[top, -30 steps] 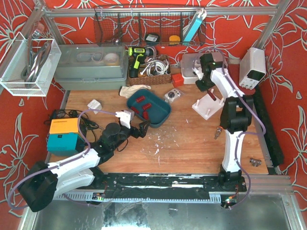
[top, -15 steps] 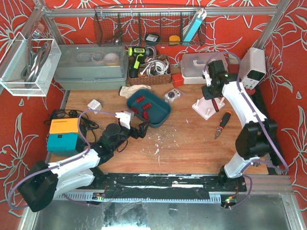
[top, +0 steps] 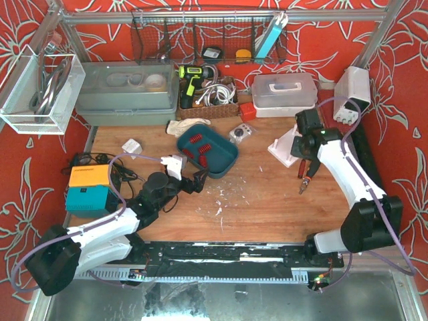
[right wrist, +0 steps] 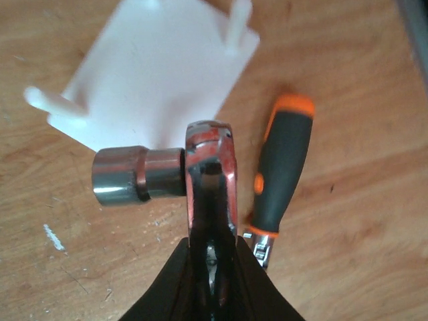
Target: Install the large spring
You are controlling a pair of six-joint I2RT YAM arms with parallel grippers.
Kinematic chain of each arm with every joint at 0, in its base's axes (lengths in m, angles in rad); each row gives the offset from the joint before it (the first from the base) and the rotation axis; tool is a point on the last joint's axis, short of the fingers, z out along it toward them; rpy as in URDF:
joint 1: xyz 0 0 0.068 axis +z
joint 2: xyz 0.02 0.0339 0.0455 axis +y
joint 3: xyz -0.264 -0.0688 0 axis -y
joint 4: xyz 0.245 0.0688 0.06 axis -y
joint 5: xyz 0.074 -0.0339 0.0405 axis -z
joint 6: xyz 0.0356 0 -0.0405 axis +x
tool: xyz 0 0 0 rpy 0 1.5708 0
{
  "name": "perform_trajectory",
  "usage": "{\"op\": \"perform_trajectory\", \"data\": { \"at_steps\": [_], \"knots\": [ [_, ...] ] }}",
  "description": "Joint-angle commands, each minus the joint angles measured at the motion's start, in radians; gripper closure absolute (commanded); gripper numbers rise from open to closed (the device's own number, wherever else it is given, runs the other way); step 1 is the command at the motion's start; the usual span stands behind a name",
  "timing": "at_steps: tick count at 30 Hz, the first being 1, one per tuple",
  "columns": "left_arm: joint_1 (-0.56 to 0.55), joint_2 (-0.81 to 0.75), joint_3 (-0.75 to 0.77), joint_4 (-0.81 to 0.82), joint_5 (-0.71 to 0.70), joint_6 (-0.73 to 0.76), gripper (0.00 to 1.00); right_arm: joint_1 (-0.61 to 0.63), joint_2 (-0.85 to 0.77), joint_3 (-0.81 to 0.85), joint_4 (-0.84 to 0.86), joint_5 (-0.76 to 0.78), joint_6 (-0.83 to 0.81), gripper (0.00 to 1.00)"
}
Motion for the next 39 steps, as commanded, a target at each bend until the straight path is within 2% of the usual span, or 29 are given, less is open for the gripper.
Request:
{"op": "perform_trajectory", "data": {
  "at_steps": [1,4,8,14,24,29,34,37,39],
  "knots": [
    [-0.007,0.002,-0.002,0.010,-0.008,0.005,0.00,0.002,0.000,-0.152,0.085,-0.027,0.235,1.00],
    [-0.007,0.007,-0.001,0.007,-0.011,0.007,0.00,0.003,0.027,-0.241,0.154,-0.035,0.292,1.00],
    [-0.007,0.006,-0.002,0.008,-0.012,0.007,0.00,0.001,0.076,-0.272,0.181,-0.065,0.346,1.00],
    [-0.007,0.007,-0.001,0.011,-0.008,0.006,0.00,0.002,0.137,-0.323,0.232,-0.075,0.382,0.88],
    [-0.007,-0.003,-0.003,0.008,-0.008,0.005,0.00,0.002,0.190,-0.309,0.204,-0.039,0.383,0.66],
    [-0.007,-0.001,-0.003,0.007,-0.011,0.005,0.00,0.004,0.095,-0.308,0.170,-0.031,0.353,0.62],
    [-0.007,0.014,-0.001,0.013,-0.009,0.001,0.00,0.005,-0.079,-0.333,0.138,-0.079,0.256,0.58],
    [-0.008,0.023,0.008,0.004,-0.010,0.003,0.00,0.007,-0.208,-0.362,0.127,-0.125,0.186,0.46],
    [-0.008,0.023,0.017,-0.012,-0.018,0.006,0.00,0.008,-0.301,-0.403,0.152,-0.162,0.138,0.29]
  ]
}}
